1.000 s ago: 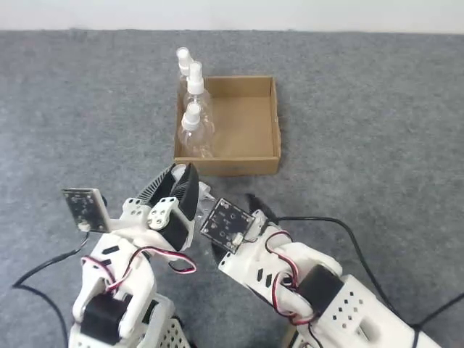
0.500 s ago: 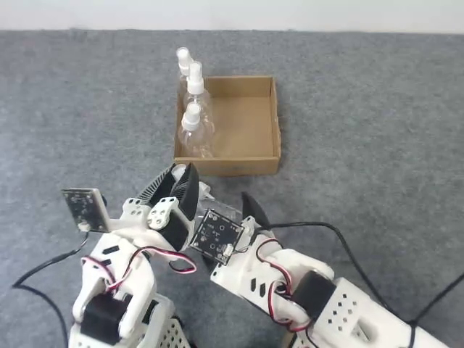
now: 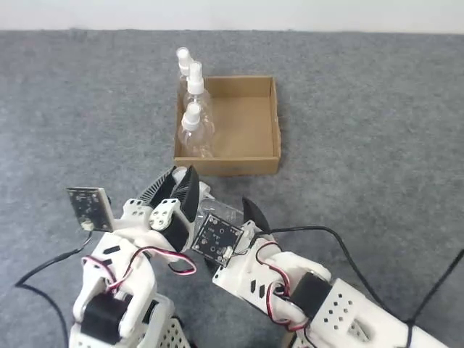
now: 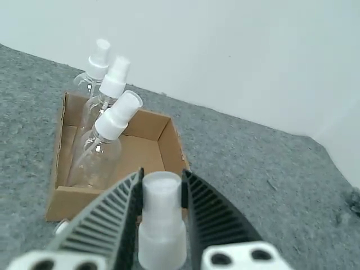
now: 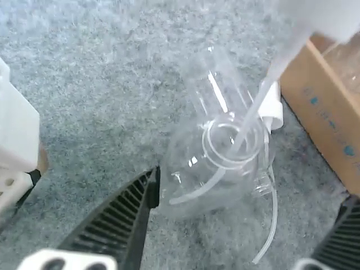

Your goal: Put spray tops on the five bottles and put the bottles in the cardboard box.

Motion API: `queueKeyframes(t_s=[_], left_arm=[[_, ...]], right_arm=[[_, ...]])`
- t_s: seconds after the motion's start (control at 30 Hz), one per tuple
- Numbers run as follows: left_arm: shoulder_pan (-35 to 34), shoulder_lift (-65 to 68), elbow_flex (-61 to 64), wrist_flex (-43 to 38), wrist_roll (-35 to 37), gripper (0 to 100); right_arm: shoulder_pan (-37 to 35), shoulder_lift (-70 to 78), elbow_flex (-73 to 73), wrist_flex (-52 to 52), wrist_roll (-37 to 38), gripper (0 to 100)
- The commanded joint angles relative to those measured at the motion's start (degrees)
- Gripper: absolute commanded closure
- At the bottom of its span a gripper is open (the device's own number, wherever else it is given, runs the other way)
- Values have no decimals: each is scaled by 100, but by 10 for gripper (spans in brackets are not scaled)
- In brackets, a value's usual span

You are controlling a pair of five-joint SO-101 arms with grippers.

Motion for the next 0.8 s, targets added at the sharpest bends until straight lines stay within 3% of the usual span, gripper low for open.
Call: queueKeyframes(t_s=[0.0,0.3,0.57,0.77], left_arm=[[9,-97,-57,-18,-79,987],[-26,-97,-57,9,-88,987],[-35,-97,-57,18,-448,987],[-44,-97,31,-18,-457,987]], right_arm=[[40,4,-53,-198,-70,575],[40,-4,-62,-444,-9,575],[13,48,-97,-479,580,577],[4,48,-62,-699,615,734]])
